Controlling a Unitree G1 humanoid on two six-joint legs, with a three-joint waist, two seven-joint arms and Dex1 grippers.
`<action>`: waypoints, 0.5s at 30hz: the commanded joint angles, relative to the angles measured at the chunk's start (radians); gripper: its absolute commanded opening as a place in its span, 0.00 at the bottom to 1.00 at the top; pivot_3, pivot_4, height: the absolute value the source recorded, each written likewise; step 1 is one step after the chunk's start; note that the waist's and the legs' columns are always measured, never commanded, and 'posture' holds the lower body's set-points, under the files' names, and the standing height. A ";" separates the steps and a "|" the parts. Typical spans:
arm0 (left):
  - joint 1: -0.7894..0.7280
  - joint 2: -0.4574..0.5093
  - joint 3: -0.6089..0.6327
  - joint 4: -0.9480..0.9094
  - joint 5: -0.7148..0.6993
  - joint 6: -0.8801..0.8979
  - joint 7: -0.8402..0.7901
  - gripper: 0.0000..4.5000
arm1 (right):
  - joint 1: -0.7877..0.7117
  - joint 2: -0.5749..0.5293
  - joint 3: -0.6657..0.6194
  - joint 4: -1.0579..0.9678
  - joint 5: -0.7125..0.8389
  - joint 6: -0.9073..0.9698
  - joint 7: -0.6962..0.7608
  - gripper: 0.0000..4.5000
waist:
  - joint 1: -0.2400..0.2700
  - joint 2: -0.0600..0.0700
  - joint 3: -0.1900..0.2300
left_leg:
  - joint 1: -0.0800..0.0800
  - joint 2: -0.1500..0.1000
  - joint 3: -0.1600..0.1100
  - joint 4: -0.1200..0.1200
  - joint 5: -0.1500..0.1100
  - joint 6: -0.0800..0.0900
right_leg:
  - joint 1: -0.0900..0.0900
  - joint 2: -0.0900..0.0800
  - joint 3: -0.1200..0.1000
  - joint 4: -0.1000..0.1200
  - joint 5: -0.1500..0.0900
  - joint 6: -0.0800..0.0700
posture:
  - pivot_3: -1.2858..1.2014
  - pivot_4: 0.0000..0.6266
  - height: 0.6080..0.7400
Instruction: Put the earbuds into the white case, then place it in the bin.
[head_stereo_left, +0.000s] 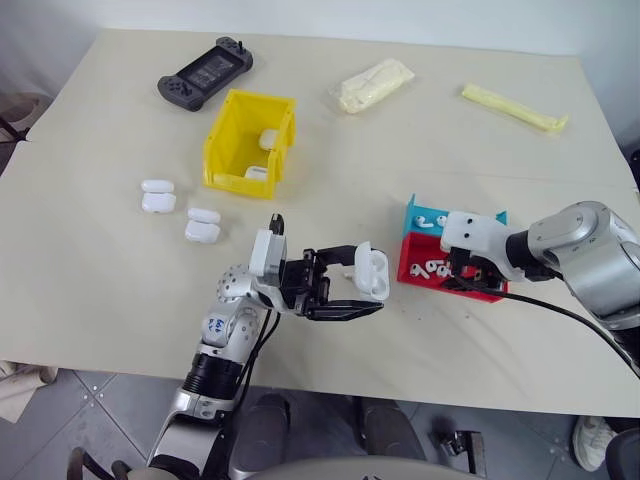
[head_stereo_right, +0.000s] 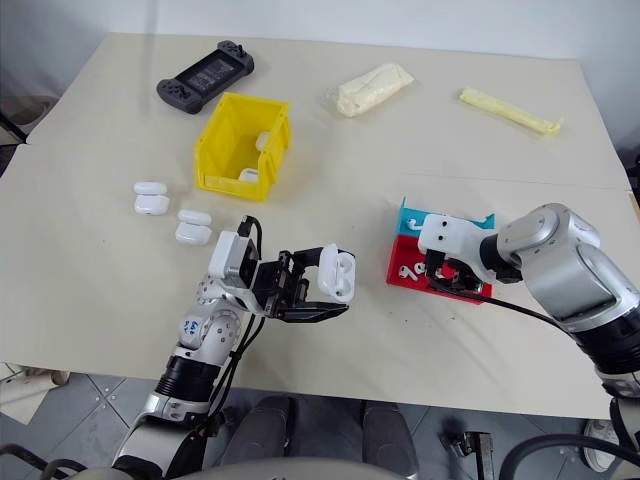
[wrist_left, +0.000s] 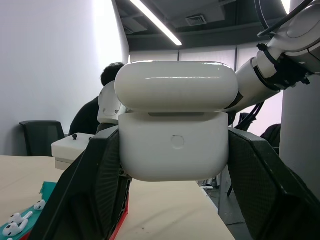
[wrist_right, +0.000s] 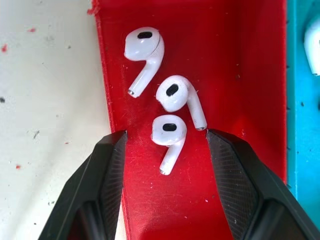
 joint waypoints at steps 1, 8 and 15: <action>-0.003 -0.005 -0.001 -0.019 0.001 -0.013 0.003 0.62 | -0.007 0.009 -0.010 -0.002 -0.005 0.017 -0.014 0.49 | 0.000 0.000 0.000 | 0.000 0.000 0.000 0.000 0.000 0.000 | 0.000 0.000 0.000 0.000 0.000 0.000 | 0.52 0.24 1.00; -0.002 -0.004 0.000 -0.017 0.002 -0.015 0.000 0.62 | 0.001 0.006 -0.002 -0.010 -0.013 0.020 -0.018 0.16 | 0.001 0.000 0.000 | 0.000 0.000 0.000 0.001 0.000 0.000 | 0.000 0.000 0.000 0.000 0.000 0.000 | 0.52 0.24 1.00; -0.004 -0.001 -0.002 -0.011 0.003 -0.016 -0.009 0.62 | 0.025 -0.003 -0.013 -0.025 -0.005 0.022 -0.028 0.16 | 0.001 0.000 0.000 | 0.000 0.000 0.000 0.001 0.000 0.000 | 0.000 0.000 0.000 0.000 0.000 0.000 | 0.52 0.24 1.00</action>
